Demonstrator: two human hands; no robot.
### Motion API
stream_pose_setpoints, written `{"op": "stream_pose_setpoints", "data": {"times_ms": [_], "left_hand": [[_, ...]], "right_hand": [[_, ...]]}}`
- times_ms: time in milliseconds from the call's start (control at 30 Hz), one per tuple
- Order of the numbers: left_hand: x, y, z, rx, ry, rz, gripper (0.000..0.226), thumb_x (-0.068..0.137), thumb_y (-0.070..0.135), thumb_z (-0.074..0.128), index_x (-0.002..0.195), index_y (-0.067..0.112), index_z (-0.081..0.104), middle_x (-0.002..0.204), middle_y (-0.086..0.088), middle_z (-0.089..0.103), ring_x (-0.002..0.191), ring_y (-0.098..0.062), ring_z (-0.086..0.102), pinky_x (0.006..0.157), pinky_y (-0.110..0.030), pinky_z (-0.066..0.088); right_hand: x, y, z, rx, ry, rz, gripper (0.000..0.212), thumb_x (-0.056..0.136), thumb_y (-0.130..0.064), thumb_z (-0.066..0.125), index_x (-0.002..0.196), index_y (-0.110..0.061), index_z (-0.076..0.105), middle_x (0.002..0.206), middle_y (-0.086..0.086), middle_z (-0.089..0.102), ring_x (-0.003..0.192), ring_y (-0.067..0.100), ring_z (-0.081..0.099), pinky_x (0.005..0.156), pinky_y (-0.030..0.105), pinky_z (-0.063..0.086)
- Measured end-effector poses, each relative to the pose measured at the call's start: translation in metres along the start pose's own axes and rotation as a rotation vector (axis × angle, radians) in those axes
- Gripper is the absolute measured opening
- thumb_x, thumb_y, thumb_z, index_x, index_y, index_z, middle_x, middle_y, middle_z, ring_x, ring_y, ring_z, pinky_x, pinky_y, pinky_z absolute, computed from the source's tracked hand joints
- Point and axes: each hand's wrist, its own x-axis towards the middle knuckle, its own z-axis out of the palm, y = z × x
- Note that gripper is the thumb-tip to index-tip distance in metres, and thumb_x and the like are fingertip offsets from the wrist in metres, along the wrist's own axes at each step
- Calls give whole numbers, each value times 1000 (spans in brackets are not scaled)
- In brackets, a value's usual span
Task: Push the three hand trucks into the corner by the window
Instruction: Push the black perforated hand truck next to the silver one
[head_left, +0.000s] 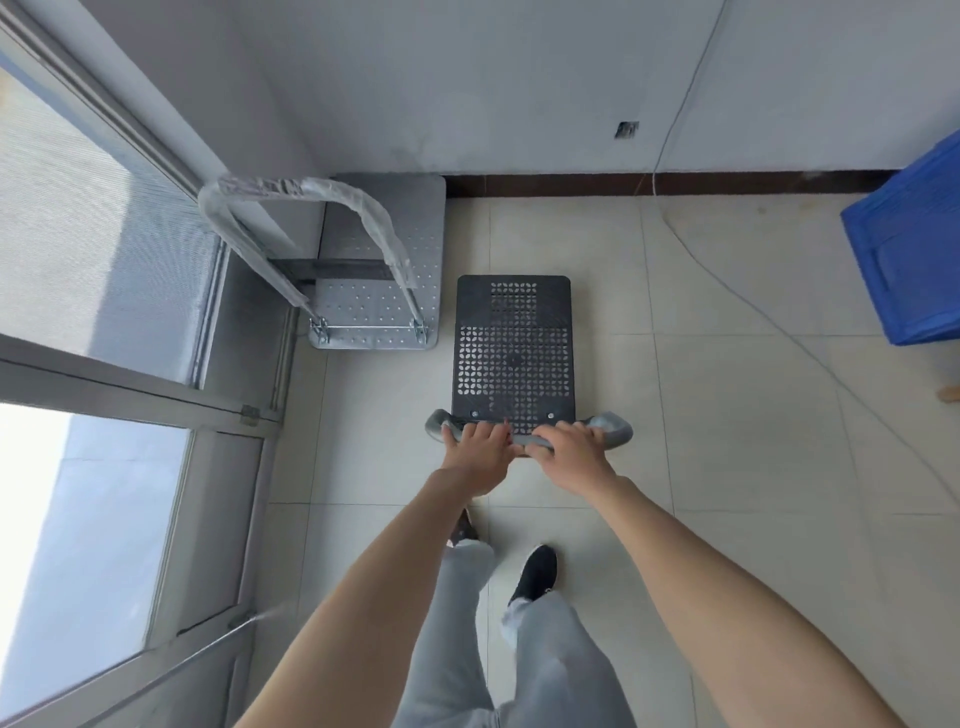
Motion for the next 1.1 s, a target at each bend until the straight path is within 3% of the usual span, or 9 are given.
{"op": "stream_pose_setpoints", "data": {"times_ms": [167, 267, 400, 533, 667, 833, 967, 1100], "left_hand": [[72, -25, -71, -16, 27, 20, 46, 103, 49, 27, 138, 23, 39, 140, -2, 40, 137, -28, 29, 114, -67, 3], [117, -40, -111, -4, 47, 35, 46, 103, 49, 27, 139, 24, 39, 142, 0, 40, 137, -26, 30, 113, -69, 1], [163, -53, -163, 12, 7, 29, 48, 103, 47, 26, 142, 22, 36, 146, -3, 38, 138, -28, 29, 113, -69, 3], [202, -58, -199, -14, 11, 5, 46, 103, 48, 26, 140, 22, 36, 143, -4, 40, 135, -29, 30, 113, -69, 4], [238, -61, -231, -10, 16, 7, 47, 103, 46, 26, 144, 24, 34, 144, -3, 39, 134, -28, 32, 112, -68, 5], [276, -68, -266, -5, 10, -22, 52, 103, 50, 22, 149, 25, 28, 146, -2, 37, 138, -27, 28, 114, -67, 4], [308, -61, -295, -5, 11, -38, 47, 104, 44, 26, 148, 27, 28, 149, -1, 34, 140, -27, 26, 114, -66, 5], [319, -58, -306, -9, 4, -44, 46, 105, 43, 27, 148, 28, 29, 149, 0, 34, 141, -25, 25, 114, -65, 4]], "right_hand": [[89, -19, -46, 12, 29, 34, 40, 92, -51, 36, 110, -27, 62, 107, 3, 64, 104, 30, 55, 92, 46, 34], [139, -30, -68, 52, 67, 37, 54, 81, -59, 22, 103, -28, 61, 101, 2, 65, 99, 29, 56, 91, 47, 37], [202, -38, -102, 58, 44, 57, 60, 78, -61, 20, 105, -29, 62, 101, 3, 65, 100, 31, 56, 91, 47, 36], [252, -40, -135, 14, 58, 31, 48, 83, -55, 31, 104, -27, 65, 99, 2, 65, 102, 32, 55, 93, 47, 33], [297, -38, -161, -9, 58, 13, 55, 80, -60, 25, 104, -29, 65, 99, 0, 65, 103, 31, 56, 92, 45, 31], [339, -45, -189, 1, 70, -24, 29, 93, -44, 48, 110, -27, 65, 105, 2, 66, 106, 32, 55, 97, 47, 31], [373, -40, -217, 9, 71, -47, 34, 93, -45, 42, 110, -25, 64, 108, 3, 65, 109, 32, 54, 97, 48, 30], [386, -34, -224, -6, 80, -56, 35, 92, -47, 41, 103, -25, 66, 101, 1, 65, 100, 29, 55, 94, 46, 32]]}}
